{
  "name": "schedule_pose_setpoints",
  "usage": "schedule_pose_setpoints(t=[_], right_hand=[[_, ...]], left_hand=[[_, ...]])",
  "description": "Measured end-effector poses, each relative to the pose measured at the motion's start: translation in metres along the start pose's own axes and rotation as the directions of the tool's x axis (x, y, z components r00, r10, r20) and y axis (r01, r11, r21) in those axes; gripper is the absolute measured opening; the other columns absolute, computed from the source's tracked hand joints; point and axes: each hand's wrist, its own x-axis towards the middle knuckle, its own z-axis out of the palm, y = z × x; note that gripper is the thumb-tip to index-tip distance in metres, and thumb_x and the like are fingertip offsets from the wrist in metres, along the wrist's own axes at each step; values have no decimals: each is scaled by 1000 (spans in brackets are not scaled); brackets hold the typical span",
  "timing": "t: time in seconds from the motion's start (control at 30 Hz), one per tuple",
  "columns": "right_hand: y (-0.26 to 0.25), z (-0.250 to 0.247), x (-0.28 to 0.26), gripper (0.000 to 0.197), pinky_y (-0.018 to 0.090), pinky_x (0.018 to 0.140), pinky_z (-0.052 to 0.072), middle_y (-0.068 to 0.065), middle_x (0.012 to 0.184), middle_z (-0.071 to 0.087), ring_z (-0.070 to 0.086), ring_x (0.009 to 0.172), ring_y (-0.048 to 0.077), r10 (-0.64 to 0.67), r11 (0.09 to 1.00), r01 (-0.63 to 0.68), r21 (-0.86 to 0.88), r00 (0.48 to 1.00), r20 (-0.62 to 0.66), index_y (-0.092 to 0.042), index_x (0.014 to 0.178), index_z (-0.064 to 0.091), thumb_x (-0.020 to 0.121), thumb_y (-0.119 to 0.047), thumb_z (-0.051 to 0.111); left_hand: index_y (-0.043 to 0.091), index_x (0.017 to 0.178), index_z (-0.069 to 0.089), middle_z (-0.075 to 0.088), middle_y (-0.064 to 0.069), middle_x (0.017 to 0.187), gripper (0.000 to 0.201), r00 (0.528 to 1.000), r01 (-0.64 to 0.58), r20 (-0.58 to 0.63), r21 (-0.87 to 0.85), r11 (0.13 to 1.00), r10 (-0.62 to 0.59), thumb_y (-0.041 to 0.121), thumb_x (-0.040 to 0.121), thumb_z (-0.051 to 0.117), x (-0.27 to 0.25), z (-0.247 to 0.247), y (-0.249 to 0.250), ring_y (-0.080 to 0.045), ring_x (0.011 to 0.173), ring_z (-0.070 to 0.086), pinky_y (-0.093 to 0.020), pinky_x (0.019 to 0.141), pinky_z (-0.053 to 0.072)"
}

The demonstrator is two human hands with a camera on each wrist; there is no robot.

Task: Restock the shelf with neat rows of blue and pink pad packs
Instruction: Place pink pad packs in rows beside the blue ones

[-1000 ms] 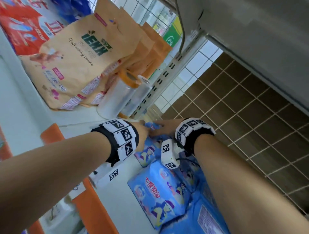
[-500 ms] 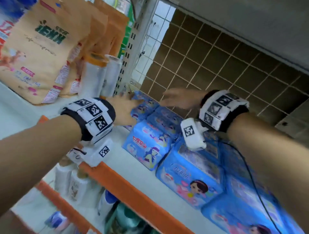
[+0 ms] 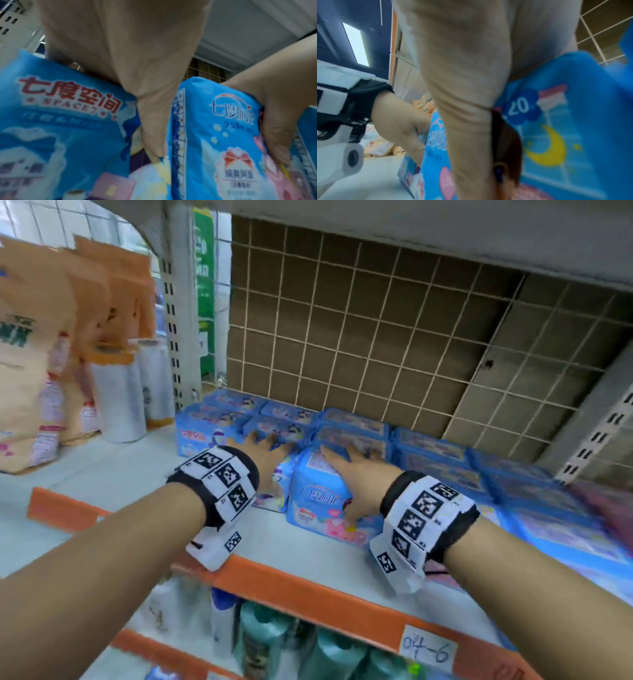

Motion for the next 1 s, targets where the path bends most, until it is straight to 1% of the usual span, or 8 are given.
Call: schedule_pose_setpoints(t=[0.27, 0.47, 0.57, 0.63, 0.73, 0.83, 0.93, 1.0], right_hand=[[-6, 10, -12, 117, 63, 102, 31, 7, 156, 3, 10, 141, 40, 92, 995, -89, 39, 990, -109, -35, 145, -6, 65, -34, 79], [-9, 13, -28, 107, 57, 109, 21, 10, 154, 10, 11, 141, 35, 109, 994, -105, 32, 965, -237, -28, 147, -1, 71, -45, 72], [3, 24, -61, 111, 54, 111, 12, 7, 154, 9, 8, 141, 33, 148, 989, -139, 52, 908, -391, -30, 147, -1, 66, -60, 69], [17, 42, -88, 115, 55, 110, 9, 3, 154, 7, 5, 141, 31, 250, 968, -239, 83, 861, -442, -34, 146, -2, 62, -67, 67], [34, 66, -116, 108, 58, 110, 8, 3, 155, 1, 1, 142, 32, 416, 909, -380, 171, 850, -323, -39, 145, -3, 65, -67, 65], [36, 76, -114, 91, 56, 110, 10, 4, 153, 11, 8, 141, 30, 439, 898, -401, 180, 834, -333, -38, 145, 4, 77, -60, 59], [36, 75, -105, 83, 57, 110, 9, 6, 150, 17, 11, 139, 31, 445, 895, -400, 197, 816, -368, -35, 145, 9, 81, -54, 59], [39, 70, -107, 82, 57, 110, 5, 6, 152, 13, 7, 140, 31, 419, 906, -365, 215, 846, -330, -34, 145, 8, 83, -51, 58]], left_hand=[[31, 147, 6, 9, -1, 156, 105, 998, -31, -51, -10, 999, 30, 42, 69, 75, -2, 3, -7, -29, 142, 13, -60, 108, 23], [28, 148, -1, 3, -3, 157, 115, 999, -5, -38, -15, 1000, 4, 42, 66, 78, -16, -13, 9, -31, 144, 2, -63, 109, 10], [31, 146, -7, 0, -3, 156, 112, 984, -107, -148, -65, 992, 96, 33, 69, 74, -31, -27, 33, -29, 143, -4, -63, 108, 5], [37, 145, -10, -3, 1, 155, 110, 944, -240, -240, -20, 971, 228, 31, 68, 70, -40, -30, 57, -26, 143, -6, -61, 109, 4], [42, 145, -5, -5, 4, 156, 103, 901, -374, -236, 1, 927, 364, 43, 71, 67, -43, -23, 99, -26, 143, -7, -62, 108, 6], [42, 145, -6, -6, -1, 157, 94, 938, -332, -121, -50, 942, 324, 51, 79, 60, -37, -11, 126, -31, 143, -6, -62, 110, 4], [41, 145, -6, -3, 0, 157, 88, 951, -283, -135, -26, 959, 277, 47, 83, 56, -33, -6, 131, -31, 143, -3, -61, 110, 4], [41, 145, -8, -5, -1, 157, 90, 951, -280, -141, -23, 960, 274, 47, 82, 56, -37, -8, 134, -32, 143, -7, -63, 109, 1]])
